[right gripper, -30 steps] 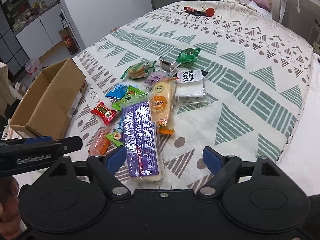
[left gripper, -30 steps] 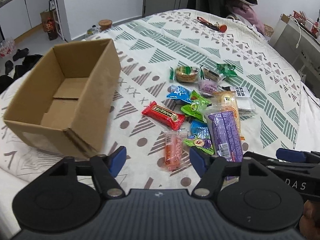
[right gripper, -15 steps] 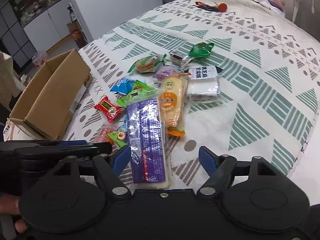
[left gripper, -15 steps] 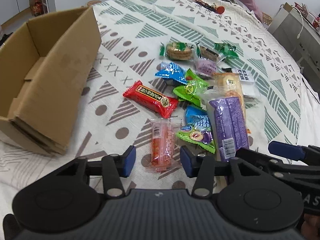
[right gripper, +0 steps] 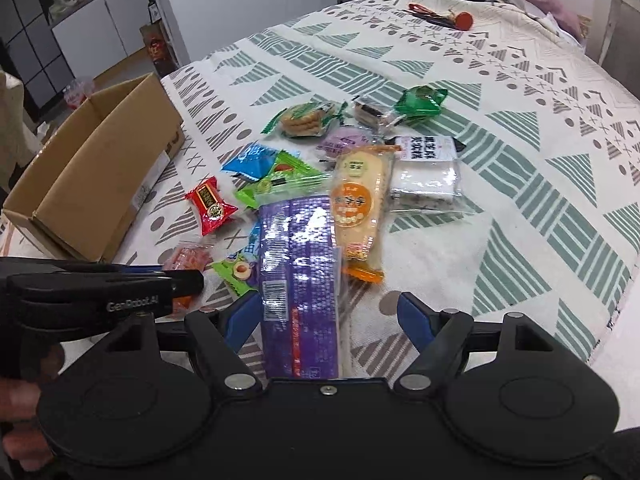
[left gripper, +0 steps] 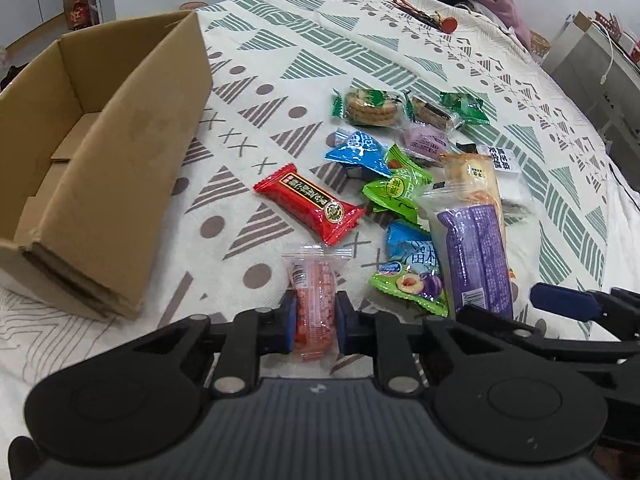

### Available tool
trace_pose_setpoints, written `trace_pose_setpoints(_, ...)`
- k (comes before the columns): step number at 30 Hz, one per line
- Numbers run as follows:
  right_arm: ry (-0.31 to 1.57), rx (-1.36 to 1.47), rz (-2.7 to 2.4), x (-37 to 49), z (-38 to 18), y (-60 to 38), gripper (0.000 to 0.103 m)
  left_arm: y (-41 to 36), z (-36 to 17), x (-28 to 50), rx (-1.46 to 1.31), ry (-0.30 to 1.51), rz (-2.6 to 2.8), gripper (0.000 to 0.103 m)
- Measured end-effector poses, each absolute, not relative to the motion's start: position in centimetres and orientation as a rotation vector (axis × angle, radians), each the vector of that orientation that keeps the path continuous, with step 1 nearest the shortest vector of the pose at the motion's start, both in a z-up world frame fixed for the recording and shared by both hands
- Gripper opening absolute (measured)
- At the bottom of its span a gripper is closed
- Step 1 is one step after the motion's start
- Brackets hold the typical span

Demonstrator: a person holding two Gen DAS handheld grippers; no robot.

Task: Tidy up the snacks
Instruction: 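Grasp the pink candy stick with the left tool while the right tool grasps the purple bar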

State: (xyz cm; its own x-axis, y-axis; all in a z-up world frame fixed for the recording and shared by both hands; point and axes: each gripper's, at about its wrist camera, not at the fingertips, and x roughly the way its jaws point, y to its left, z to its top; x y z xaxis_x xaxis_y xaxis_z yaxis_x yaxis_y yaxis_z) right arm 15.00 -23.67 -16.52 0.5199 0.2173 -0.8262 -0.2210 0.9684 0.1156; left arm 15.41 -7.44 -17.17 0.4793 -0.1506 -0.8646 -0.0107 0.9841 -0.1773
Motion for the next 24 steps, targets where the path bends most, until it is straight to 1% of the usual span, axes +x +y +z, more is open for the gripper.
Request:
trace_pose_setpoints(5, 0.991, -0.042, 0.272, 15.3, -16.9, -22.5, 0.074, -6.9, -16.4, 14.9, -0.18, 1.054, -0.076, 0.018)
trace_pose_setpoints(6, 0.99, -0.046, 0.276, 15.3, -17.0, -22.3, 0.066, -6.7, -16.2, 14.7, -0.183, 1.048, -0.074, 0.018)
trace_pose_setpoints(7, 0.987, -0.05, 0.287, 15.3, -17.0, -22.1, 0.044, -6.6, -16.0, 14.6, -0.186, 1.043, -0.072, 0.018)
trace_pose_setpoints(8, 0.986, -0.053, 0.294, 15.3, -17.1, -22.0, 0.036, -6.5, -15.8, 14.5, -0.187, 1.039, -0.07, 0.018)
trace_pose_setpoints(9, 0.985, -0.057, 0.29, 15.2, -17.1, -21.9, 0.034, -6.4, -15.6, 14.4, -0.189, 1.033, -0.069, 0.018)
trace_pose_setpoints(13, 0.95, -0.065, 0.277, 14.6, -16.3, -21.8, 0.031, -6.0, -14.5, 13.8, -0.196, 1.003, -0.077, 0.018)
trace_pose_setpoints(24, 0.836, -0.043, 0.165, 13.4, -12.3, -20.9, 0.03, -5.0, -11.1, 12.1, -0.195, 0.895, -0.083, 0.018)
